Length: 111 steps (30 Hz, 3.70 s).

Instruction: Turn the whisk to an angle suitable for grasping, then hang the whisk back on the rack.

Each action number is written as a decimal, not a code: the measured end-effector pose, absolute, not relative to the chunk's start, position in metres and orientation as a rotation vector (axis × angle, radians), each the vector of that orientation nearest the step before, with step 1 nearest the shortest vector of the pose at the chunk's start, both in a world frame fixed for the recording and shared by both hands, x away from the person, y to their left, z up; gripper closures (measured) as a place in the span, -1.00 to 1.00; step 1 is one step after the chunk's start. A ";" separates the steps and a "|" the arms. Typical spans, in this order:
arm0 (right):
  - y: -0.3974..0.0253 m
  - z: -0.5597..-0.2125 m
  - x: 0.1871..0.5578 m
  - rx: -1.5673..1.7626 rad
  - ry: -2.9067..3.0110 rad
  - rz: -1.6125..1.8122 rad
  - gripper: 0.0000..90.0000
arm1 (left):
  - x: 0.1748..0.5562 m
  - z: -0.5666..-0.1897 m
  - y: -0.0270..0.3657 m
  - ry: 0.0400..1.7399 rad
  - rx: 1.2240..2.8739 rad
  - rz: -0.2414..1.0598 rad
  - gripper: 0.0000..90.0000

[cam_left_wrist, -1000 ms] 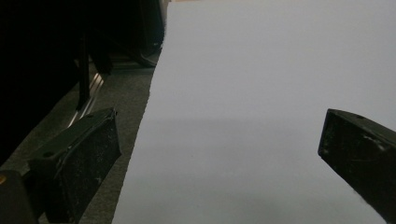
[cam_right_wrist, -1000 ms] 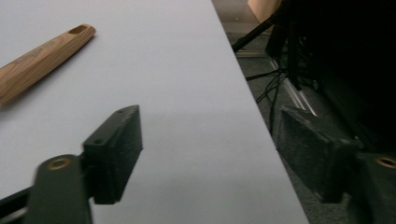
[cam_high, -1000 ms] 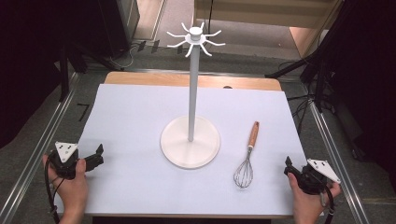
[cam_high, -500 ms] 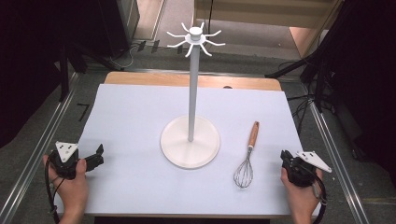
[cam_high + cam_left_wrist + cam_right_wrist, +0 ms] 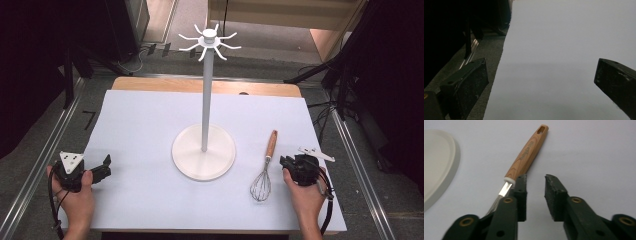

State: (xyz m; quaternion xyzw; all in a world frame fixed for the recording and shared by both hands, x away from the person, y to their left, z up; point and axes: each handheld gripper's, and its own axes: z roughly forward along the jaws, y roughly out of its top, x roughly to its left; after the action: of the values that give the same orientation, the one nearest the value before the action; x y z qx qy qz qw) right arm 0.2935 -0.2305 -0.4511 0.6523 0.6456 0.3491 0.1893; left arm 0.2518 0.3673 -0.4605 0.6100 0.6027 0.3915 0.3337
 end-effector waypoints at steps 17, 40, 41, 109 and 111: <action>-0.210 -0.441 0.307 2.107 1.907 0.915 0.21 | 0.253 -0.461 0.366 1.574 1.617 1.025 -1.00; -0.183 -0.451 0.328 2.226 2.003 0.636 0.58 | 0.254 -0.461 0.366 1.575 1.628 1.019 -1.00; -0.182 -0.451 0.329 2.229 2.007 0.619 0.59 | 0.254 -0.461 0.366 1.576 1.633 1.017 -1.00; -0.160 -0.409 0.271 1.350 1.751 1.382 0.86 | 0.254 -0.461 0.364 1.579 1.631 1.040 -0.90; -0.159 -0.407 0.270 1.334 1.740 1.396 0.86 | 0.254 -0.461 0.364 1.578 1.634 1.042 -0.90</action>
State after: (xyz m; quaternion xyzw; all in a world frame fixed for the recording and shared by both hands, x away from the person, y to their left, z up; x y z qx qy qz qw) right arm 0.2696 -0.1589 -0.4072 0.4944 0.6450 0.5176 0.2678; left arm 0.2539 0.3639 -0.4610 0.6204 0.5991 0.3955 0.3159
